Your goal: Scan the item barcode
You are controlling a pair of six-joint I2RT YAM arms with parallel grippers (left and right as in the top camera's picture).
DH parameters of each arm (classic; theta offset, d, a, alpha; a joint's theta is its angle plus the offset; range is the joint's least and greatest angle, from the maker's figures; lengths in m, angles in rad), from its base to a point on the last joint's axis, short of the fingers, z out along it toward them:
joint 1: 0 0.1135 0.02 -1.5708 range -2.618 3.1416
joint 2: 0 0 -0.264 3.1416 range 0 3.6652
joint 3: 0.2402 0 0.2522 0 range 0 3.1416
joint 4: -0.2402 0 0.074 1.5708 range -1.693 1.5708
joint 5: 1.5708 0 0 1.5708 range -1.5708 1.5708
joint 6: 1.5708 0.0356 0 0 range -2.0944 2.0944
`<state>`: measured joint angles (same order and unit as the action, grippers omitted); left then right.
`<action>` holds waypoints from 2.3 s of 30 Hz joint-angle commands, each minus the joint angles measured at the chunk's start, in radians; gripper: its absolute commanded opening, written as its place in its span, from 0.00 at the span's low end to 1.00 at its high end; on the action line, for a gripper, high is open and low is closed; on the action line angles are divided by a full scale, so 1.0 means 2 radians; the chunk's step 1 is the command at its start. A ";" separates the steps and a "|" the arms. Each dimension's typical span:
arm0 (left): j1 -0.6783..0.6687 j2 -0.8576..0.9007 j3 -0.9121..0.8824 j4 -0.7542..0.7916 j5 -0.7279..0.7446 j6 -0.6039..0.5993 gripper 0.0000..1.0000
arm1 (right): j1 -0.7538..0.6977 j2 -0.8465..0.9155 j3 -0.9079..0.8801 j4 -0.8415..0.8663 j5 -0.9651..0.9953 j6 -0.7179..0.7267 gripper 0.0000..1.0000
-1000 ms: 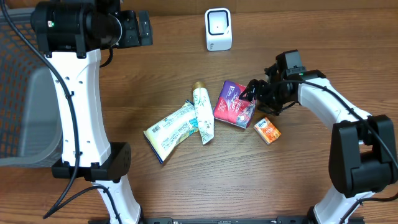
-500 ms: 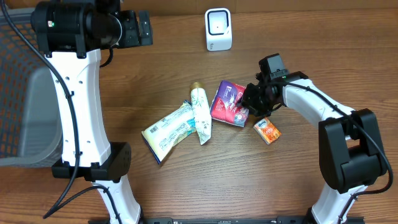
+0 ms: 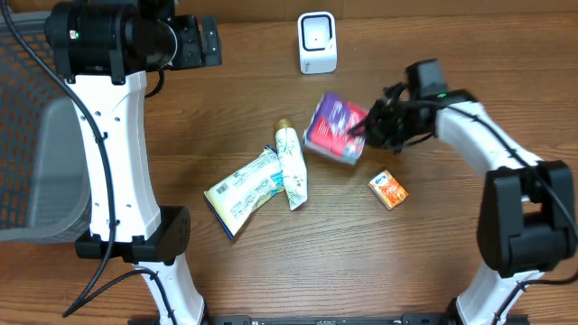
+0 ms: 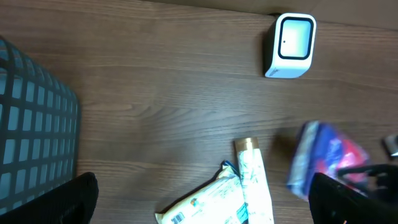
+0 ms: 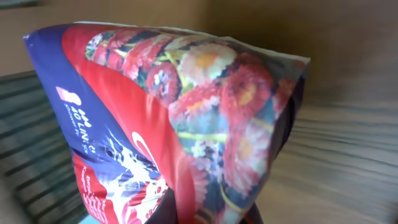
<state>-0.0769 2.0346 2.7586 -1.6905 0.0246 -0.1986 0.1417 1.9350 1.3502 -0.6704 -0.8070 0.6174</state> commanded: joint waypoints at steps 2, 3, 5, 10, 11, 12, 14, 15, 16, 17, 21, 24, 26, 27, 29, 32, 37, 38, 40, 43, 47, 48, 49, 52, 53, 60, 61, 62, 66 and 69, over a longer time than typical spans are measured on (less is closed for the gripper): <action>-0.001 -0.010 0.003 0.001 -0.003 0.010 1.00 | -0.040 -0.031 0.023 0.021 -0.238 -0.006 0.04; -0.001 -0.010 0.003 0.001 -0.003 0.010 1.00 | -0.045 -0.031 0.023 0.024 -0.273 -0.004 0.04; -0.001 -0.010 0.003 0.001 -0.003 0.010 1.00 | -0.053 -0.031 0.023 0.034 -0.335 0.002 0.04; -0.001 -0.010 0.003 0.001 -0.003 0.010 1.00 | -0.056 -0.031 0.023 0.041 -0.381 0.010 0.04; -0.001 -0.010 0.003 0.001 -0.003 0.010 1.00 | -0.054 -0.031 0.023 0.041 -0.381 0.010 0.03; -0.001 -0.010 0.003 0.001 -0.003 0.010 1.00 | -0.051 -0.031 0.023 0.041 -0.381 0.013 0.03; -0.001 -0.010 0.003 0.001 -0.003 0.010 1.00 | -0.044 -0.031 0.023 0.043 -0.381 0.023 0.03; -0.001 -0.010 0.003 0.000 -0.003 0.010 1.00 | -0.041 -0.031 0.023 0.048 -0.381 0.025 0.03; -0.001 -0.010 0.003 0.001 -0.003 0.010 1.00 | -0.038 -0.031 0.023 0.054 -0.381 0.025 0.03; -0.001 -0.010 0.003 0.001 -0.003 0.010 1.00 | -0.035 -0.031 0.023 0.060 -0.381 0.030 0.03; -0.001 -0.010 0.003 0.001 -0.003 0.010 1.00 | -0.032 -0.031 0.023 0.103 -0.380 0.050 0.04; -0.001 -0.010 0.003 0.001 -0.003 0.010 1.00 | -0.032 -0.031 0.023 0.146 -0.323 0.096 0.04; -0.001 -0.010 0.003 0.001 -0.003 0.010 1.00 | -0.031 -0.031 0.023 0.156 -0.256 0.129 0.04; -0.001 -0.010 0.003 0.001 -0.003 0.010 1.00 | -0.029 -0.031 0.023 0.163 -0.216 0.144 0.04; -0.001 -0.010 0.003 0.001 -0.003 0.010 0.99 | -0.026 -0.031 0.023 0.181 -0.139 0.167 0.04; -0.001 -0.010 0.003 0.001 -0.003 0.010 1.00 | -0.018 -0.031 0.023 0.217 -0.039 0.201 0.04; -0.001 -0.010 0.003 0.001 -0.003 0.010 1.00 | 0.012 -0.030 0.023 0.317 0.097 0.248 0.04; -0.001 -0.010 0.003 0.001 -0.003 0.010 1.00 | 0.018 -0.030 0.023 0.329 0.122 0.251 0.04; -0.001 -0.010 0.003 0.001 -0.003 0.010 1.00 | 0.031 -0.030 0.023 0.348 0.171 0.253 0.04; -0.001 -0.010 0.003 0.001 -0.003 0.010 1.00 | 0.047 -0.021 0.023 0.386 0.238 0.257 0.04; -0.001 -0.010 0.003 0.001 -0.003 0.010 0.99 | 0.051 0.006 0.032 0.449 0.247 0.257 0.04; -0.001 -0.010 0.003 0.001 -0.003 0.010 0.99 | 0.052 0.015 0.039 0.454 0.250 0.257 0.04; -0.001 -0.010 0.003 0.001 -0.003 0.010 1.00 | 0.054 0.026 0.050 0.453 0.252 0.256 0.04; -0.001 -0.010 0.003 0.001 -0.003 0.010 1.00 | 0.060 0.067 0.087 0.450 0.252 0.254 0.04; -0.001 -0.010 0.003 0.001 -0.003 0.010 1.00 | 0.062 0.077 0.097 0.450 0.250 0.252 0.04; -0.001 -0.010 0.003 0.001 -0.003 0.010 1.00 | 0.079 0.110 0.137 0.422 0.270 0.213 0.04; -0.001 -0.010 0.003 0.001 -0.003 0.010 1.00 | 0.081 0.110 0.139 0.413 0.275 0.208 0.04; -0.001 -0.010 0.003 0.001 -0.003 0.010 1.00 | 0.084 0.110 0.141 0.398 0.283 0.204 0.04; -0.001 -0.010 0.003 0.001 -0.003 0.010 1.00 | 0.094 0.110 0.141 0.354 0.314 0.171 0.04; -0.001 -0.010 0.003 0.001 -0.003 0.010 1.00 | 0.096 0.110 0.141 0.343 0.317 0.150 0.04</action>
<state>-0.0769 2.0346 2.7586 -1.6905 0.0246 -0.1986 0.3283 2.1715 1.5940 0.0139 -0.2199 0.9955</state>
